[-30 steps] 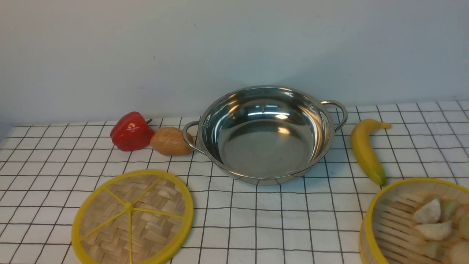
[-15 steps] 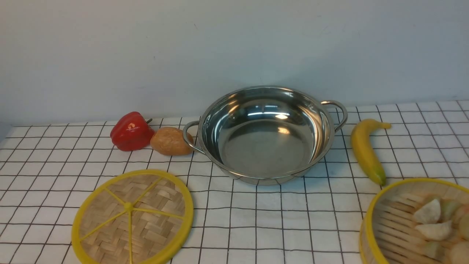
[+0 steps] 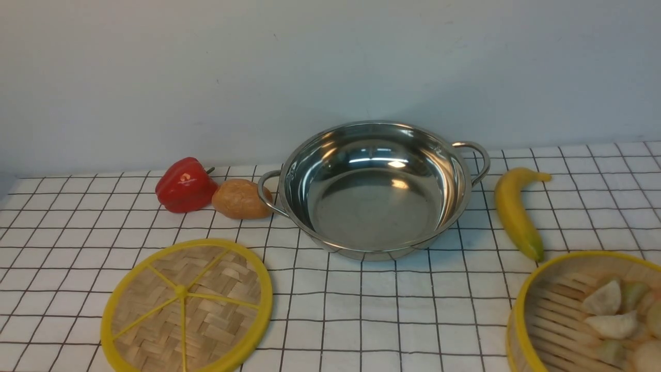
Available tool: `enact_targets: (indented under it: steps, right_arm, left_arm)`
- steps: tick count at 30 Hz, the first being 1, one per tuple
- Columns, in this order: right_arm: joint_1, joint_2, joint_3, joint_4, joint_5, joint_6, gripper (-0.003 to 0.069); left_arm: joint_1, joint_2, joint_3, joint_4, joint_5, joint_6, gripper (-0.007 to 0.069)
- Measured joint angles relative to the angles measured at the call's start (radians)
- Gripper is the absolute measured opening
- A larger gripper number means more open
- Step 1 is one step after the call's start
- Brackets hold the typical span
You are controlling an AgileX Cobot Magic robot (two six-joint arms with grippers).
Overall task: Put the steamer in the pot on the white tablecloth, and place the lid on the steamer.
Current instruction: 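Reach for and grasp the rim of the bamboo steamer holding the buns with the right gripper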
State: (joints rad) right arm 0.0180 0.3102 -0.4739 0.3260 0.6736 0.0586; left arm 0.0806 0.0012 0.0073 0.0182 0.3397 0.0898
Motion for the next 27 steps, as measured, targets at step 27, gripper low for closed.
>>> enact_targets:
  steps: [27]
  right_arm:
    - [0.035, 0.736, -0.306, 0.127, 0.457, -0.496, 0.0314]
  left_arm:
    - [0.0, 0.0, 0.0, 0.0, 0.0, 0.0, 0.0473]
